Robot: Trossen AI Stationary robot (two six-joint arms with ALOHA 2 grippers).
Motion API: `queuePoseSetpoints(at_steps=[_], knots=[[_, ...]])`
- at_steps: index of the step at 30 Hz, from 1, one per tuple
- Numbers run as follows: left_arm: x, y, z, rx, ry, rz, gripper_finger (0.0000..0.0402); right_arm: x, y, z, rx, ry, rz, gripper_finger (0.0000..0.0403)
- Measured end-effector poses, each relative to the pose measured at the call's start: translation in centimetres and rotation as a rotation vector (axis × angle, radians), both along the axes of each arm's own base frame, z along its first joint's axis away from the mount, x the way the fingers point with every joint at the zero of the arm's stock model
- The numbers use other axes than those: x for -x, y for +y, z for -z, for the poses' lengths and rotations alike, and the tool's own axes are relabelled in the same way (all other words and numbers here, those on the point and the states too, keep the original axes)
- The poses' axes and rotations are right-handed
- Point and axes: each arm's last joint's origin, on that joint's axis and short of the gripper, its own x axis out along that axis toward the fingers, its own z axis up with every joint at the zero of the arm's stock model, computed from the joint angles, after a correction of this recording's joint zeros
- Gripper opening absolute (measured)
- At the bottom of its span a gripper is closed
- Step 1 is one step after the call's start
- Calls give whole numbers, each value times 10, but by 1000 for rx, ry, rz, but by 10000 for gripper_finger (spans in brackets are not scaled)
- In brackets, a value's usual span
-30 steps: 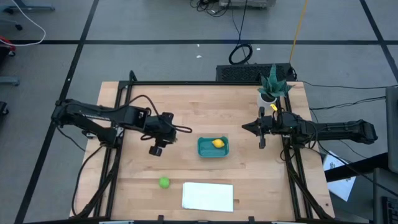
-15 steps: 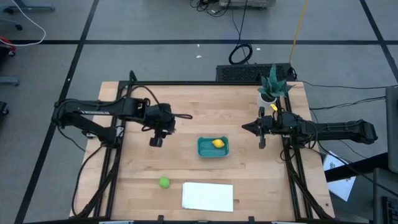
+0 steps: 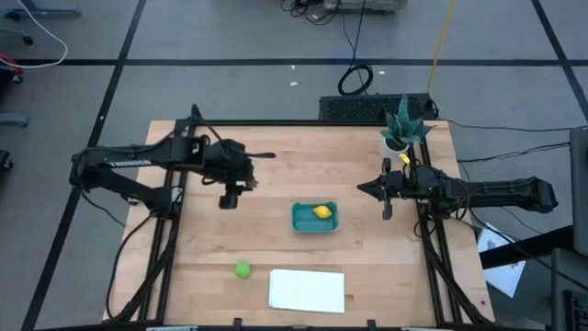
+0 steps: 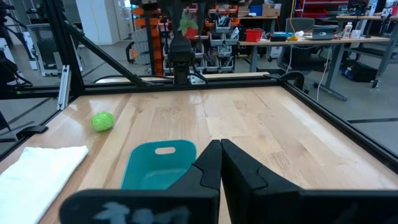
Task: Pick and placing Produce into tupperware
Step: Put the red strawberry into the blue bin
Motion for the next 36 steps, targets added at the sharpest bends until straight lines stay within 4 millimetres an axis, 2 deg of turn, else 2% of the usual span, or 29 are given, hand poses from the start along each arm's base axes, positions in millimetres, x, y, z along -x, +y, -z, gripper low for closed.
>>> queuePoseSetpoints(at_steps=[5, 17, 28, 36], knots=[[7, 4, -6, -1, -32, -23, 170, 0, 0, 0, 0, -1, 0, 0], [4, 6, -7, 9, -56, -46, 170, 0, 0, 0, 0, -3, 0, 0], [-7, 7, -10, 4, -143, -43, 170, 0, 0, 0, 0, -3, 0, 0], [-23, 8, -10, 21, -220, -15, 170, 0, 0, 0, 0, -3, 0, 0]])
